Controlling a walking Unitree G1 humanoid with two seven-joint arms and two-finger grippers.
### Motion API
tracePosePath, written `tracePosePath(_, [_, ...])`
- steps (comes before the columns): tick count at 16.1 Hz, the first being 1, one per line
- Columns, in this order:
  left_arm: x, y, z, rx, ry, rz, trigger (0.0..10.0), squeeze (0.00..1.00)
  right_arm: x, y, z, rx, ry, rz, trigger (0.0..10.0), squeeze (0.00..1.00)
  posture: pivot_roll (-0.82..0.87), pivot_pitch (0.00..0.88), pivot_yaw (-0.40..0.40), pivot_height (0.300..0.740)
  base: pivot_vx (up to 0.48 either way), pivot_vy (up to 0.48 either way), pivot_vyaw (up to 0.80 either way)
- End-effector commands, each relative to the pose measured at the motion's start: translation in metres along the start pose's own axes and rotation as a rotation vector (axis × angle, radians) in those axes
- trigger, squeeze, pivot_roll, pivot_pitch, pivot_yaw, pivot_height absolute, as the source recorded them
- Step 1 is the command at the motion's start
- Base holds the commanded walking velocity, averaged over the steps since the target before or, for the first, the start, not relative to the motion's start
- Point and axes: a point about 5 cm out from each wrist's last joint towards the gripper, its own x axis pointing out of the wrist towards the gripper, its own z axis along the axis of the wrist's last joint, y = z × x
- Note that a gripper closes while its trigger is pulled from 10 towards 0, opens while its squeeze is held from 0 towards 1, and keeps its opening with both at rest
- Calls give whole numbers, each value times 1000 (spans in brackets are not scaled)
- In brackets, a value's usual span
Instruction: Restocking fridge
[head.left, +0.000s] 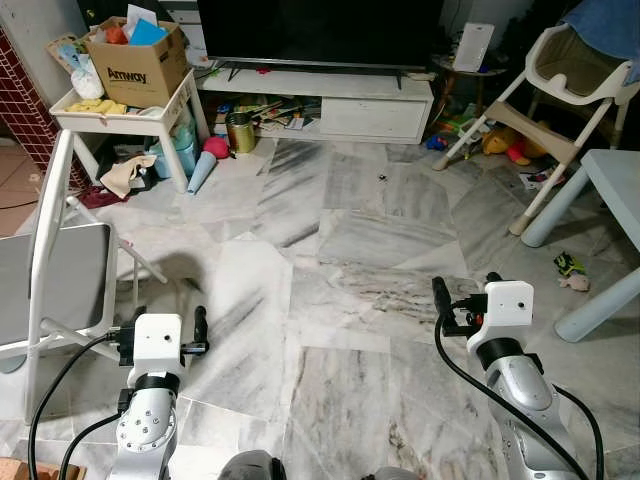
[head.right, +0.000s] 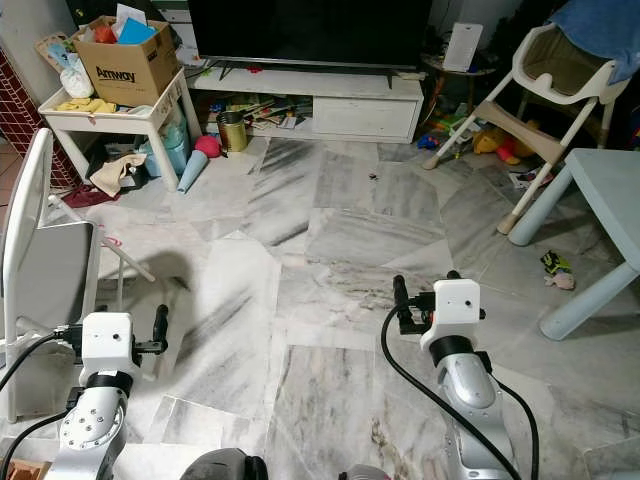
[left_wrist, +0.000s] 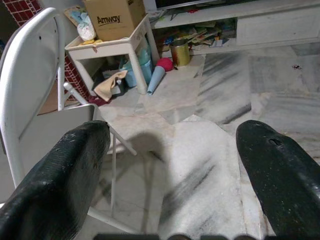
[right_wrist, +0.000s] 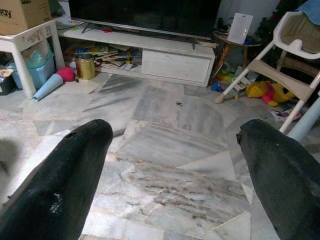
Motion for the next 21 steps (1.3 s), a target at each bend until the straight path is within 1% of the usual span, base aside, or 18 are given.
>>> tracePosePath(1, [34,-12,97,-55,-270,-133,10000,0,43,40,56,89,-110,93,10000,0,61,75,44,740,0,0,0])
tracePosePath(2, [35,-15,98,-58,-280,-145,10000,0,43,39,55,71,-109,85,10000,0,55,68,43,740,0,0,0])
tracePosePath(3, [34,-16,97,-54,-276,-123,10000,0,41,38,55,38,-113,58,10000,0,48,53,50,740,0,0,0])
tracePosePath(19, [34,-16,97,-54,-276,-123,10000,0,41,38,55,38,-113,58,10000,0,48,53,50,740,0,0,0])
tracePosePath(20, [34,-15,92,-60,-254,-85,10000,0,37,34,50,31,-101,27,10000,0,38,73,66,740,0,0,0])
tracePosePath(21, [32,-16,80,-35,-178,-78,10000,0,29,24,38,-3,-68,-21,10000,0,39,72,63,740,0,0,0])
